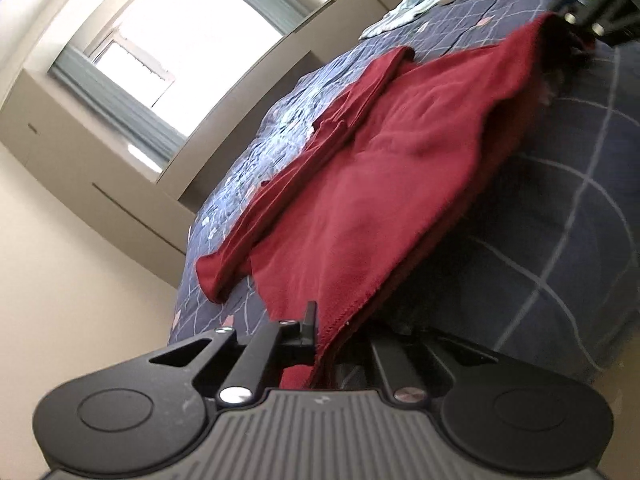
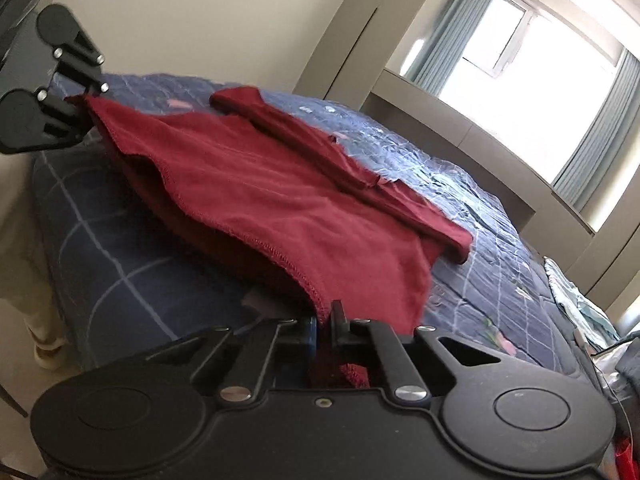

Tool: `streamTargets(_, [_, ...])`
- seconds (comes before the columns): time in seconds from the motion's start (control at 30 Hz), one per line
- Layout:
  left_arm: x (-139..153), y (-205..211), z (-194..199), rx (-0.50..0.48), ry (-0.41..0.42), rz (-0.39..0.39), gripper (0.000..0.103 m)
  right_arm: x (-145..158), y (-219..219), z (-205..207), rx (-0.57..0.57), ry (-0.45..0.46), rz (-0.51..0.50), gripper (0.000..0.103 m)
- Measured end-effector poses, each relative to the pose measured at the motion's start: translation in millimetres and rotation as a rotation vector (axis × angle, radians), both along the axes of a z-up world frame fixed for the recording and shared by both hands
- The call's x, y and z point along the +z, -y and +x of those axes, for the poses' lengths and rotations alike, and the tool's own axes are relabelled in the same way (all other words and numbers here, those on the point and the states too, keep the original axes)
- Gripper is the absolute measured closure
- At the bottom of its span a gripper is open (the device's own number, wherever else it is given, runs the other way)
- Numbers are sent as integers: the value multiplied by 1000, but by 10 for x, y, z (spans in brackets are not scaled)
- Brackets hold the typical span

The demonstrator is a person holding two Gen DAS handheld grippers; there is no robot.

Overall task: Fold small clothes
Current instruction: 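Lift the hem edge with both grippers and fold it over the body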

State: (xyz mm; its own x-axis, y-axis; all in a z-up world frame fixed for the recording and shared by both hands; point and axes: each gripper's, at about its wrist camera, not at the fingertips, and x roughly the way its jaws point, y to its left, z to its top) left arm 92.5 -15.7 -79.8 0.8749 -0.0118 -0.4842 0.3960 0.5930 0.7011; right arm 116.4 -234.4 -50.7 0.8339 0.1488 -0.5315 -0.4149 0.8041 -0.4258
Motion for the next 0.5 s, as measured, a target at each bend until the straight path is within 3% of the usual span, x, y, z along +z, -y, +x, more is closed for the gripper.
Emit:
streamTargets(0.27, [159, -137, -505, -70, -44, 16, 101, 208, -12, -512, 71, -29, -71, 99])
streamTargets(0.5, [270, -236, -1078, -109, -153, -12, 101, 360, 1, -1042, 114, -178, -44, 98])
